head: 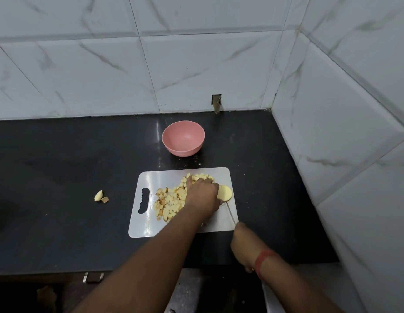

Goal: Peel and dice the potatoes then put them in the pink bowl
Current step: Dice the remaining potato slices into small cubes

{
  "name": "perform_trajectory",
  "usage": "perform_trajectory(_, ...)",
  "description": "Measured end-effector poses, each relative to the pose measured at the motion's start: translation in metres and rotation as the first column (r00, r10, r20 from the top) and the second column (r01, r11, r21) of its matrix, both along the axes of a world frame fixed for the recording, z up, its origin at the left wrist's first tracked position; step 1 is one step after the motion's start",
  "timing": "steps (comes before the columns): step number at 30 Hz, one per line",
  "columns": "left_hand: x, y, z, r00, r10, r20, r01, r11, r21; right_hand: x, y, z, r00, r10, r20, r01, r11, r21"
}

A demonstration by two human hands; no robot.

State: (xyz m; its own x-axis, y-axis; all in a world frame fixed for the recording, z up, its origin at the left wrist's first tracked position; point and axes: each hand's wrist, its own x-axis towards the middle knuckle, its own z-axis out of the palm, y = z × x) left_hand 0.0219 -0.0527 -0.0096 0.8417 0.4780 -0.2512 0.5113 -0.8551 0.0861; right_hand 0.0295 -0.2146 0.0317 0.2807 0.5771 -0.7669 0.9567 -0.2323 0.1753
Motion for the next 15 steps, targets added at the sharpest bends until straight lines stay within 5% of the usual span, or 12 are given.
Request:
perform_trajectory(2,-0.001,0.0,0.0,1.0,0.003,-0.003,-0.003,1.0,-0.013,-0.002,-0.013,-0.003,0.996,-0.015,-0.083,0.019,0.999,0.039)
perform_trajectory(5,-0.002,0.0,0.0,1.0,0.018,0.014,-0.018,0.999,-0.03,-0.006,-0.003,0.0,0.9,-0.425,-0.099,0.436,0.886,0.159)
perform_trajectory(6,-0.003,-0.001,-0.001,0.999,0.026,0.021,-0.025,0.999,-0.036,-0.002,0.001,-0.004,0.919,-0.375,-0.119,0.391,0.902,0.181)
perform_trajectory(8,-0.006,-0.001,-0.004,0.998,0.039,0.049,-0.038,0.999,-0.038,0.013,0.016,-0.002,0.999,-0.044,0.009,0.041,0.971,0.235)
perform_trajectory(11,-0.006,-0.001,-0.005,0.994,0.071,0.083,-0.067,0.996,-0.055,0.021,0.039,0.0,0.998,-0.032,-0.053,0.041,0.982,0.185)
perform_trajectory(13,-0.006,-0.001,-0.005,0.993,0.08,0.085,-0.074,0.995,-0.071,0.028,0.051,-0.004,0.967,-0.189,-0.17,0.224,0.95,0.219)
perform_trajectory(15,-0.005,-0.001,-0.003,0.993,0.078,0.085,-0.072,0.995,-0.075,0.031,0.057,-0.006,0.833,-0.43,-0.35,0.542,0.764,0.351)
